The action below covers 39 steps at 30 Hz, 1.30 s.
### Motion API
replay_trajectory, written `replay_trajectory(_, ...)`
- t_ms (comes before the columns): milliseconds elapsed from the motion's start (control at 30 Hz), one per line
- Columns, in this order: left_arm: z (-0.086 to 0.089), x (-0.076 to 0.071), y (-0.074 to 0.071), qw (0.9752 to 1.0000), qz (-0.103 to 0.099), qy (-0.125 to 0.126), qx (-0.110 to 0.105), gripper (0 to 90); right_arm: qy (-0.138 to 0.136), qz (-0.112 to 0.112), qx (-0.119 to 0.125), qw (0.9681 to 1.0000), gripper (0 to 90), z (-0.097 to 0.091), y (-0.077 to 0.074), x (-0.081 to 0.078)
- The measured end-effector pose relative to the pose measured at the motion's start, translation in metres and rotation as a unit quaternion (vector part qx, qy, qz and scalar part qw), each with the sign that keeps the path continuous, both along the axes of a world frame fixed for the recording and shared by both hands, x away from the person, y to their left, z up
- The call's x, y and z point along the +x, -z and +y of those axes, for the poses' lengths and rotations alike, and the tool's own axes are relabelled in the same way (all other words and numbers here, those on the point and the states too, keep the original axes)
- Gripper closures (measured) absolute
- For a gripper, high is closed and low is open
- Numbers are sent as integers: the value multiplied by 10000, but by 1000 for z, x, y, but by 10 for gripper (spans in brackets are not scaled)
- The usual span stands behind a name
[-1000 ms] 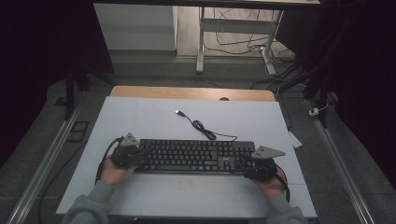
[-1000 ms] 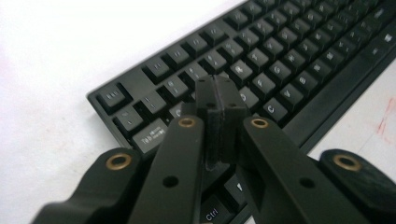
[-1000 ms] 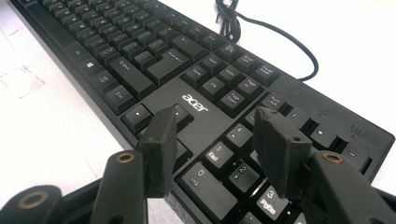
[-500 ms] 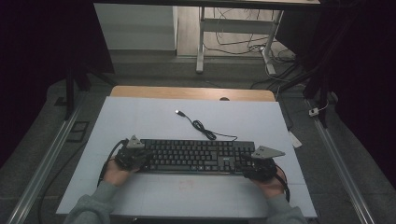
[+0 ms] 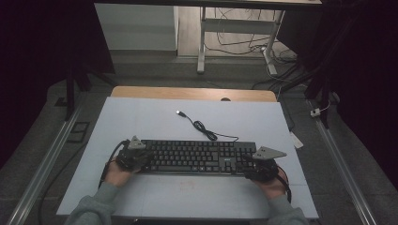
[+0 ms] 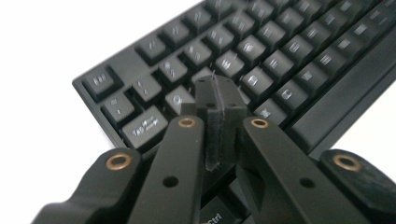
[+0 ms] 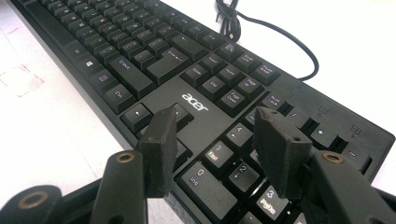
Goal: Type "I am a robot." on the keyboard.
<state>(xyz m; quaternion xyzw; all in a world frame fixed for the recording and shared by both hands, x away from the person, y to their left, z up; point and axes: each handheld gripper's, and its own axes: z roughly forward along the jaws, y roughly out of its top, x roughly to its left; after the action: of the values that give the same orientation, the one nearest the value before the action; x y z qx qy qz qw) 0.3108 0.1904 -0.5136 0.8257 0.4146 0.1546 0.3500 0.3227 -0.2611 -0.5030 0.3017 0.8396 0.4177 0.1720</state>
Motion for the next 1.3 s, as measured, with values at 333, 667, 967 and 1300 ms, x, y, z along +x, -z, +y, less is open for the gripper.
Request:
replay_trajectory(333,13,-9,-25,9978,-435,-131,-482,873,-8,8,-23,10000,502,0,0,0)
replay_trajectory(667,15,-12,-31,9963,-546,-158,-646,735,-10,10,-21,10000,500,0,1,1)
replay_trajectory(967,14,-14,-36,9951,-576,-123,-789,587,-10,19,-78,10000,496,1,1,1)
replay_trajectory(1300,9,-15,-37,9949,-557,-23,-838,546,2,29,-78,10000,495,0,1,1)
